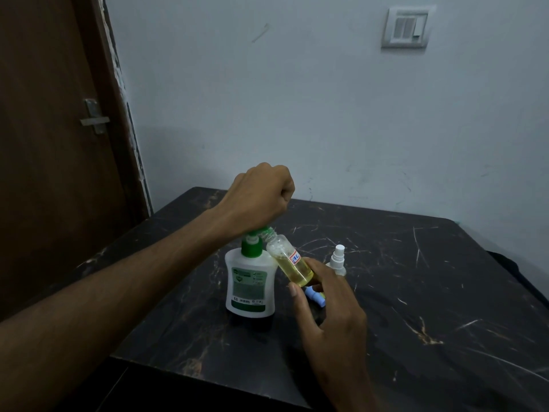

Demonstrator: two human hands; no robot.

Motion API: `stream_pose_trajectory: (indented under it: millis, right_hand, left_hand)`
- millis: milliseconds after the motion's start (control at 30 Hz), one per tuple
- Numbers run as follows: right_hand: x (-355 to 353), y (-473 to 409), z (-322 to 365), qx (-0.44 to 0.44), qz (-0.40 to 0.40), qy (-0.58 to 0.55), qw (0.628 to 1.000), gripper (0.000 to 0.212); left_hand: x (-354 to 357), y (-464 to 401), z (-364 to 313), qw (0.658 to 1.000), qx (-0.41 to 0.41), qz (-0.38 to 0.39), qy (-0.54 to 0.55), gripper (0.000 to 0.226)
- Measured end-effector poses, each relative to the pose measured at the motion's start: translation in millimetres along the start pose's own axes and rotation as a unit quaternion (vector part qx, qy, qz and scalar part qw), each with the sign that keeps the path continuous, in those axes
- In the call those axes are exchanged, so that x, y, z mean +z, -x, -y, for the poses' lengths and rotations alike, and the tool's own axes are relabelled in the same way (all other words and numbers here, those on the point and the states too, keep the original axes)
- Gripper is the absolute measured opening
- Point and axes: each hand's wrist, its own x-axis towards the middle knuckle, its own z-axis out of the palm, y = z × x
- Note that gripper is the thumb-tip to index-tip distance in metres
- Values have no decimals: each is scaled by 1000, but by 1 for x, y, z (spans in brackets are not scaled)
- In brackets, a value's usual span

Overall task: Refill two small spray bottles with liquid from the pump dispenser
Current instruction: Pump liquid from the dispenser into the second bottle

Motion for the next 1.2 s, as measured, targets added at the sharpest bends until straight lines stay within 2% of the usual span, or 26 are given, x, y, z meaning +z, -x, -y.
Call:
stream_pose_trajectory:
  millis: [1200]
  right_hand:
    - [-1,0,-2,2,12,-1,1000,42]
  left_hand:
    - [-3,-1,-2,1000,5,13,3,36]
